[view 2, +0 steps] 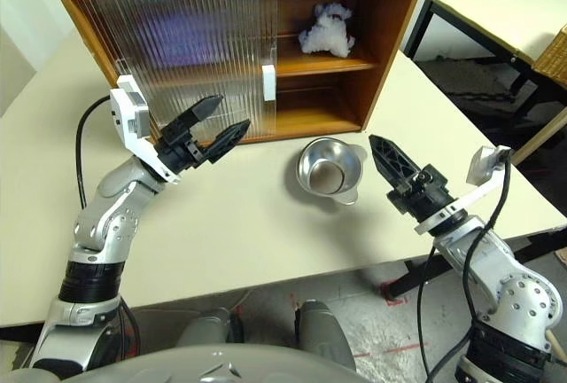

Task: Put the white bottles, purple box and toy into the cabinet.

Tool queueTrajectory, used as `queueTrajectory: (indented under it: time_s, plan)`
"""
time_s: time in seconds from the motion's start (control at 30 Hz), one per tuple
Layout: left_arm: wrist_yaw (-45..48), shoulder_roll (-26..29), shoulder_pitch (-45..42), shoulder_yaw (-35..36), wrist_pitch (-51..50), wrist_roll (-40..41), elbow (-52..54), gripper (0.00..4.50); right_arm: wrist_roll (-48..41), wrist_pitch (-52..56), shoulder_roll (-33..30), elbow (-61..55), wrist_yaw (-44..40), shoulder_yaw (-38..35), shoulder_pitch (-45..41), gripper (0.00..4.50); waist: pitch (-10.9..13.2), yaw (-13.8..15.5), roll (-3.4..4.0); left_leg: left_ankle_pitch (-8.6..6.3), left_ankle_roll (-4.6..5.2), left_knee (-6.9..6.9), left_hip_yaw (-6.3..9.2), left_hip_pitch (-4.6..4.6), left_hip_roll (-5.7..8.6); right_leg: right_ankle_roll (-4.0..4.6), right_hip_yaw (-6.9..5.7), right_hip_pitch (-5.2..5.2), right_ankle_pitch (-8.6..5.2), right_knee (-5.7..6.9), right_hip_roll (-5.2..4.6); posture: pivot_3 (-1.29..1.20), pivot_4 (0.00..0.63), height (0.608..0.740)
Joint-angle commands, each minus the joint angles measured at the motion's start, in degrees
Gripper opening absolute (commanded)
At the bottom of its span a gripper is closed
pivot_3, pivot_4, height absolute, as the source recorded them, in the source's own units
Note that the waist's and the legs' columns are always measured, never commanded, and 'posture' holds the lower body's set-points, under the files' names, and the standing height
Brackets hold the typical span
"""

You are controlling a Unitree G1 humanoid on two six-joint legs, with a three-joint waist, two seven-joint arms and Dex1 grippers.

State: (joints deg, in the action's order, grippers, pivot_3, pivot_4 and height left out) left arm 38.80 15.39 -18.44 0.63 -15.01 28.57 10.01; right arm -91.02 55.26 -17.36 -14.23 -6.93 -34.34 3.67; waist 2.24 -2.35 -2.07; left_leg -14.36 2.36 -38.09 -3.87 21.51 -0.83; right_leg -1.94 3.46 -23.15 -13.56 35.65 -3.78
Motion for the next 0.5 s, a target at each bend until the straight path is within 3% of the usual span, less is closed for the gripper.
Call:
queueTrajectory:
  time_s: [0.03, 0.5]
  plan:
    - [0.4, 0.2, -0.2, -0.4, -0.4, -0.2, -0.8, 4.5, -4.3, 1.3, -1.5, 4.2, 0.0, 1.4, 2.7, 4.49, 0.0, 0.0, 0.01, 0.0, 0.0, 0.0, 0.0, 0.01, 0.0, 0.0, 0.0, 0.0, 0.01, -0.04, 0.0, -0.02, 0.0, 0.74]
    - [-0.3, 0.9, 0.6, 0.2, -0.8, -0.1, 0.9, 4.5, -7.8, 1.0, -3.1, 9.4, 2.2, 7.9, 5.7, 4.49, 0.0, 0.3, 0.02, -0.01, -0.01, 0.02, 0.01, 0.08, -0.03, -0.01, -0.01, 0.0, 0.01, -0.17, 0.01, 0.02, 0.0, 0.74]
